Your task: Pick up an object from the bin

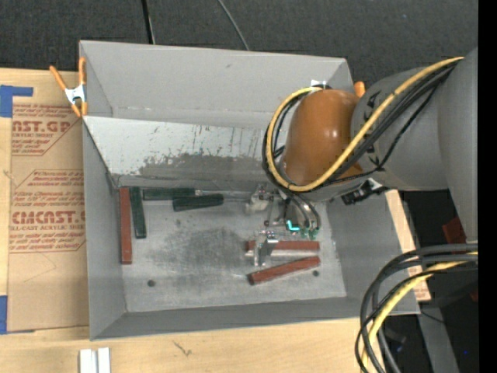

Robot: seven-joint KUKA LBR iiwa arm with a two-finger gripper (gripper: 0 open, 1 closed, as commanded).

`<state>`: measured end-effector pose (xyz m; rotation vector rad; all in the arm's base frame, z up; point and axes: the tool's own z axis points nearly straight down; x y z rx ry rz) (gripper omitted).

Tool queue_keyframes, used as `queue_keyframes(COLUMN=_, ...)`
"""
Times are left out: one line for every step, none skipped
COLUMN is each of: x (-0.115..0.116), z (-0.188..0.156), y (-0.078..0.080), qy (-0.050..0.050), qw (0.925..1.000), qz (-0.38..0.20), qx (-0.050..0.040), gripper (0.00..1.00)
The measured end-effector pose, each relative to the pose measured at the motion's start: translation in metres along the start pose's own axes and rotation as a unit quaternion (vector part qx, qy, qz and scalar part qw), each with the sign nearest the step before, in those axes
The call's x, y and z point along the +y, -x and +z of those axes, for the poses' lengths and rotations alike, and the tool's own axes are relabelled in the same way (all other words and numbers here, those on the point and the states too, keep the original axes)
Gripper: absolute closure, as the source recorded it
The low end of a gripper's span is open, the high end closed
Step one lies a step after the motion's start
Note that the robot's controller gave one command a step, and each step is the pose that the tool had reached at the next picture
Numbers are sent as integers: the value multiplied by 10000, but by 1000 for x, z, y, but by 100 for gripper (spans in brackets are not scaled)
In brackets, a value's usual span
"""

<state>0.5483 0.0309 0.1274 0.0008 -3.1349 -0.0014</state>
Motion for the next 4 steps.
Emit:
queue_keyframes(x=0, z=-4, y=2, qy=2, qw=10000, qz=0, qx=-35, gripper=0)
queue_keyframes(x=-49, z=50, y=-11, qy=12, qw=9990, qz=-410, qx=-152, gripper=100)
queue_keyframes(x=-49, z=50, y=-11, qy=12, qw=9990, qz=-410, qx=-152, gripper=100)
queue_keyframes(x=-72, z=-103, y=13, qy=-8, qw=9993, qz=-375, qx=-58, gripper=100)
